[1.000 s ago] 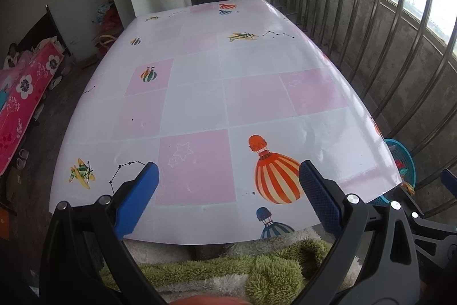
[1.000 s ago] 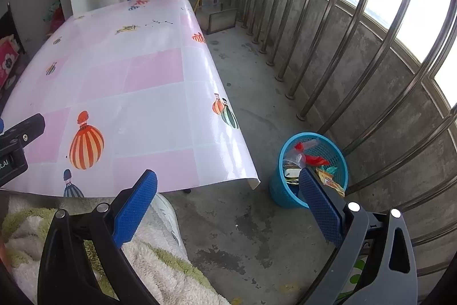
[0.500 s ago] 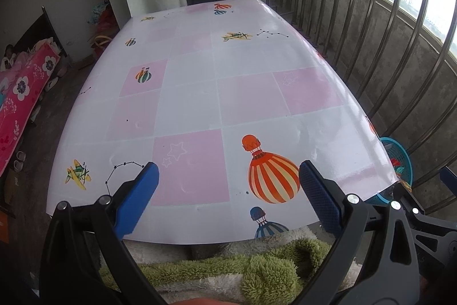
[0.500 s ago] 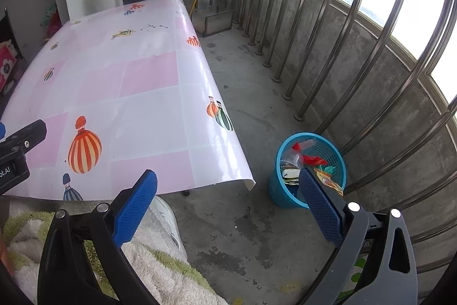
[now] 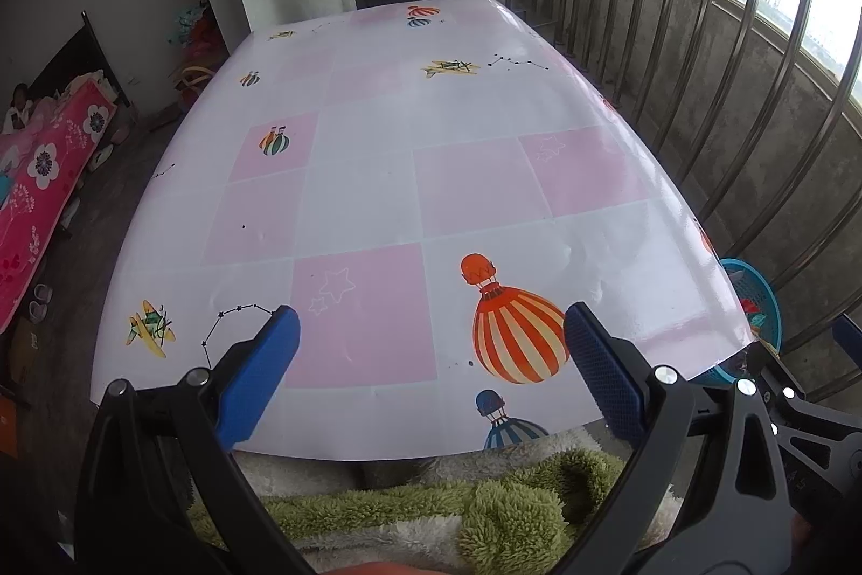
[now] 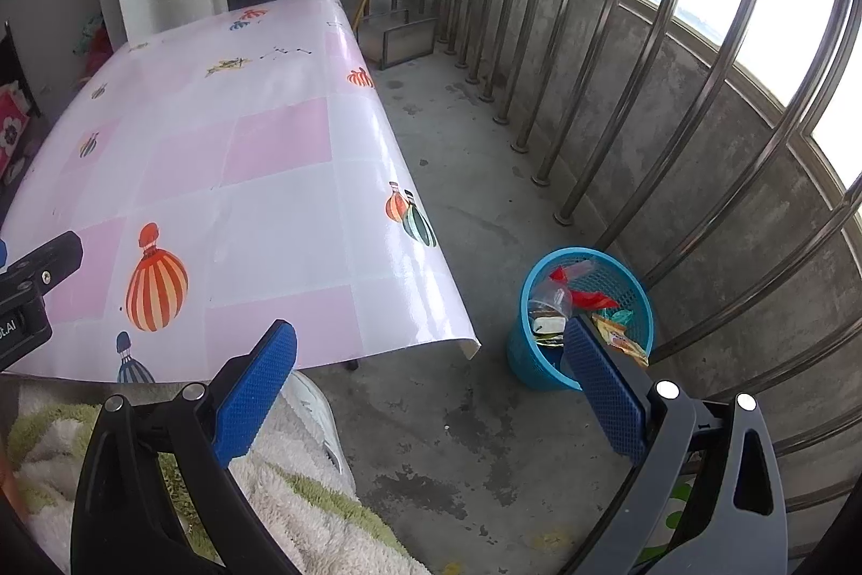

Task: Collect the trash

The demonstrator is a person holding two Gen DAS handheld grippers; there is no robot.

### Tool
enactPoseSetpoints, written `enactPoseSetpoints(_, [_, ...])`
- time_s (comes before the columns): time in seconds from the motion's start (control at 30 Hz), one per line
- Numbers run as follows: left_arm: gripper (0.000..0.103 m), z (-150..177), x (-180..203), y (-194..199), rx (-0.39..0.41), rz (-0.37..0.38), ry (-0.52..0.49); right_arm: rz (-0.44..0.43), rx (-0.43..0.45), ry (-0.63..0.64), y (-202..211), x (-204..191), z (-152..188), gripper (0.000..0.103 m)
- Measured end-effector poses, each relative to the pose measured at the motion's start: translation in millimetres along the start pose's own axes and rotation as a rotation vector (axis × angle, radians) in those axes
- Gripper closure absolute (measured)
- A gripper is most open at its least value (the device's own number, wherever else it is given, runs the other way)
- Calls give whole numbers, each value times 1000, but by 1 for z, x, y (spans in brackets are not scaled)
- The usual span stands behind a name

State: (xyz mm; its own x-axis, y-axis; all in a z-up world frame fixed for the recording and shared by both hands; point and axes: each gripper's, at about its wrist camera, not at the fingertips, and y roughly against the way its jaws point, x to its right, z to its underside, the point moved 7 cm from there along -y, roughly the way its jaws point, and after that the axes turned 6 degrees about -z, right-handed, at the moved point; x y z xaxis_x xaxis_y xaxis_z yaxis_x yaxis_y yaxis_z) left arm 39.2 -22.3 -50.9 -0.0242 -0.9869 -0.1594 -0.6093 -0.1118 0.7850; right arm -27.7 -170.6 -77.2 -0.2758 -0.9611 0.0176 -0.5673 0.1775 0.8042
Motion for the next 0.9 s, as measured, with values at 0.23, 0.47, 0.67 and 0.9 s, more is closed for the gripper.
enactPoseSetpoints(0.23, [9,-1,-1,0,-1,-7,1,-4,1,-4,0,0,-1,7])
enactPoseSetpoints(0.47, [9,-1,-1,0,-4,-9,0,-2,0,-9,-1,1,-1,7])
enactPoseSetpoints(0.67, [9,-1,0,0,-4,-11,0,-1,-1,-13,-1,1,-1,7])
enactPoseSetpoints(0.9, [9,-1,-1,-1,-5,-12,1,-1,-2,-13,-1,1,-1,6])
